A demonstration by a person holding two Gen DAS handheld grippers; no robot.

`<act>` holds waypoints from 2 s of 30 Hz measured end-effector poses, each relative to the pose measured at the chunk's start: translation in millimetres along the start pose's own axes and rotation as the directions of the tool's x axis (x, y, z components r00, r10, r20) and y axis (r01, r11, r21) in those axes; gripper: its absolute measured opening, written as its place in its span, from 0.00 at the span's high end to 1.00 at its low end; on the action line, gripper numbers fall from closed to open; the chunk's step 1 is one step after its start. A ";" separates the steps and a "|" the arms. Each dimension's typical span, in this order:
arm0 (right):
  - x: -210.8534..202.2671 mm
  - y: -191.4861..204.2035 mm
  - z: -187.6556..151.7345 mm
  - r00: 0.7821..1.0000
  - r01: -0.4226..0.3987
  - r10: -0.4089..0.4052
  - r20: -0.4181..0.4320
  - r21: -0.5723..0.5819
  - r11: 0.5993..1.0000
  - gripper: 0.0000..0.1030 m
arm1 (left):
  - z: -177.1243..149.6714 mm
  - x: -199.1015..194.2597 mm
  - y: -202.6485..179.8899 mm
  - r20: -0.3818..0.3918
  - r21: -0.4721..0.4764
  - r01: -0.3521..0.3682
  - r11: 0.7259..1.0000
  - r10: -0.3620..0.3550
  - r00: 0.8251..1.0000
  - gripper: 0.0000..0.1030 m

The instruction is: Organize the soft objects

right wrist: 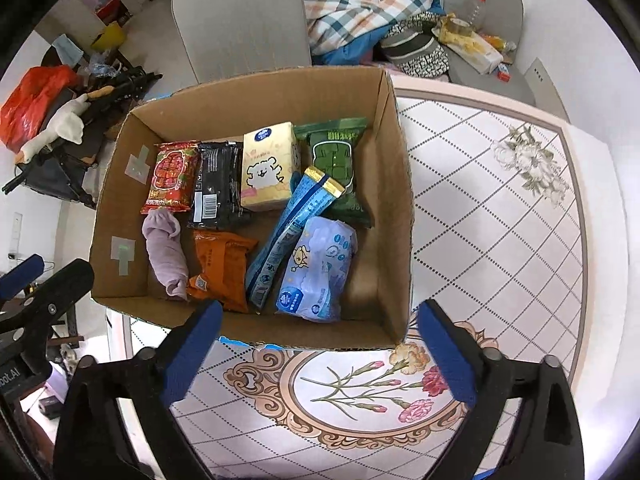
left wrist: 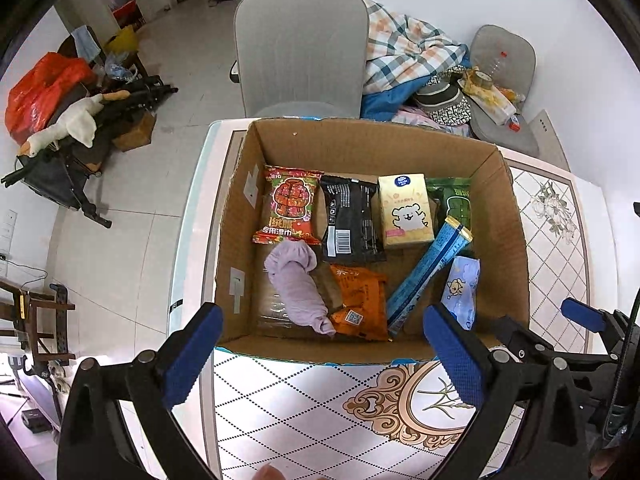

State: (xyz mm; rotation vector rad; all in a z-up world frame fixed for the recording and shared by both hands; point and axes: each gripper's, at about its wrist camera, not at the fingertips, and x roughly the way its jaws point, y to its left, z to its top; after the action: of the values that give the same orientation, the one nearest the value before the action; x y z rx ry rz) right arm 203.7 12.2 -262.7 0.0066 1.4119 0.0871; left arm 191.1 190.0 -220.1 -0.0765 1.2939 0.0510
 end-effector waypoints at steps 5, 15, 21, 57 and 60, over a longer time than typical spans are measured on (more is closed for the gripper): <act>-9.5 -0.8 -2.3 1.000 0.005 -0.005 0.019 -0.005 1.000 0.00 | -2.6 -7.9 -2.5 0.016 -0.003 -0.004 1.000 0.004 1.000 0.00; -48.4 -7.7 -15.3 0.997 -0.007 0.008 0.078 -0.013 1.000 0.00 | -13.6 -48.5 -11.9 0.058 -0.002 0.029 1.000 -0.029 0.998 0.00; -97.7 -15.0 -33.4 0.988 -0.039 0.041 0.146 -0.013 0.999 0.00 | -23.0 -99.3 -16.7 0.129 0.019 0.043 0.999 -0.045 0.991 0.00; -286.9 -22.3 -118.6 0.919 0.010 0.003 0.394 -0.031 0.999 0.00 | -86.0 -224.8 -27.1 0.270 0.017 0.005 1.000 -0.009 0.963 0.00; -286.5 -21.4 -119.0 0.918 0.016 -0.003 0.396 -0.030 0.999 0.00 | -86.4 -224.4 -27.0 0.275 0.014 0.000 1.000 -0.004 0.962 0.00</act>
State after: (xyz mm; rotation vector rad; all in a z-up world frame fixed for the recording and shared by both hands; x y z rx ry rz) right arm 43.0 -33.4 -0.4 -0.0095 1.0033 0.0945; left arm 49.3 156.9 -26.9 -0.0566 1.0161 0.0495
